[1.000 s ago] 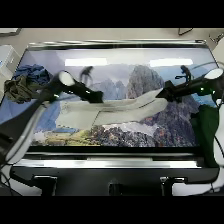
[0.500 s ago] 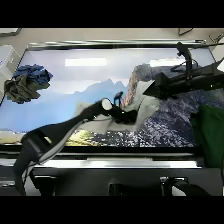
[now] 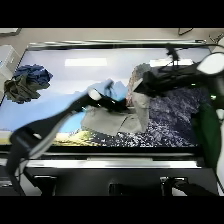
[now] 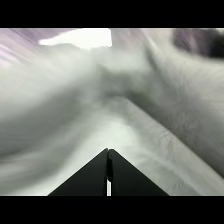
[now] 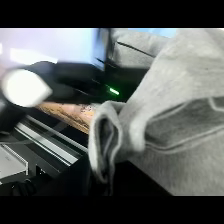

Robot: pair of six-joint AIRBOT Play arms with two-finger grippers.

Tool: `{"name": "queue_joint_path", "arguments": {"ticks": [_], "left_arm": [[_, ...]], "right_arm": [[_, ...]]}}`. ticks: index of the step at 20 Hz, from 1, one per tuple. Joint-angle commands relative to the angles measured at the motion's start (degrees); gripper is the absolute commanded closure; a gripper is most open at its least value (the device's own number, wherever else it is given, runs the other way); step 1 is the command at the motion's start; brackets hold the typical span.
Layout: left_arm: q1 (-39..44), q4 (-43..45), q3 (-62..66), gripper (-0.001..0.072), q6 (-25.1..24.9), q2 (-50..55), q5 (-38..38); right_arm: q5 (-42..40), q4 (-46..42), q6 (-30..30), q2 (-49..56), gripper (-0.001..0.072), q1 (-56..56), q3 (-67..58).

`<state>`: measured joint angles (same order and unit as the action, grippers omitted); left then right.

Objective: Fold the clothes and pants, and hang the long-sleeved shirts on hangers.

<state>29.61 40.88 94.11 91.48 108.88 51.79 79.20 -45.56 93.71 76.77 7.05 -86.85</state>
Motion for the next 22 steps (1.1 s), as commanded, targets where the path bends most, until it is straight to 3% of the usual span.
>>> {"name": "queue_joint_path", "arguments": {"ticks": [1, 6, 10, 11, 12, 13, 15, 18, 20, 22], "left_arm": [[-12.7, 16.0, 0.1, 0.0668, -0.9, -11.1, 9.3], [-26.0, 21.1, 0.0, 0.0667, -1.1, -30.8, 10.4], [-27.0, 22.8, 0.0, 0.0667, -1.1, -39.8, 10.6], [-26.5, 22.8, 0.0, 0.0667, -1.1, -40.8, 11.0], [-25.9, 22.8, 0.0, 0.0667, -1.1, -41.3, 11.5], [-25.3, 22.8, 0.0, 0.0667, -1.1, -41.3, 11.9], [-24.3, 23.9, -0.1, 0.0667, -1.2, -41.2, 12.3], [-24.3, 26.1, 0.0, 0.0667, -1.1, -41.2, 12.3], [-24.3, 28.2, -0.1, 0.0667, -1.1, -41.2, 12.4], [-24.3, 28.8, -0.1, 0.0666, -1.1, -41.2, 12.3]], "right_arm": [[-7.0, 3.7, -2.7, 8.0, 0.0661, 5.9, 0.0], [-19.4, 11.9, -3.3, 21.7, 0.0661, 17.6, 0.0], [-30.0, 18.7, -3.3, 30.6, 0.0637, 24.7, 0.0], [-32.0, 21.9, -3.3, 32.3, 0.0470, 25.6, 0.0], [-33.3, 25.9, -3.9, 33.2, 0.0143, 26.1, 0.0], [-34.0, 29.0, -7.6, 33.3, -0.0002, 26.0, 0.0], [-32.7, 31.8, -12.5, 31.4, 0.0003, 23.2, 0.0], [-25.9, 25.1, -12.9, 25.0, 0.0005, 13.0, 0.0], [-18.5, 12.2, -8.0, 20.6, 0.0005, 4.0, 0.0], [-6.6, -6.6, -1.4, 18.0, 0.0035, -4.5, 0.0]]}}
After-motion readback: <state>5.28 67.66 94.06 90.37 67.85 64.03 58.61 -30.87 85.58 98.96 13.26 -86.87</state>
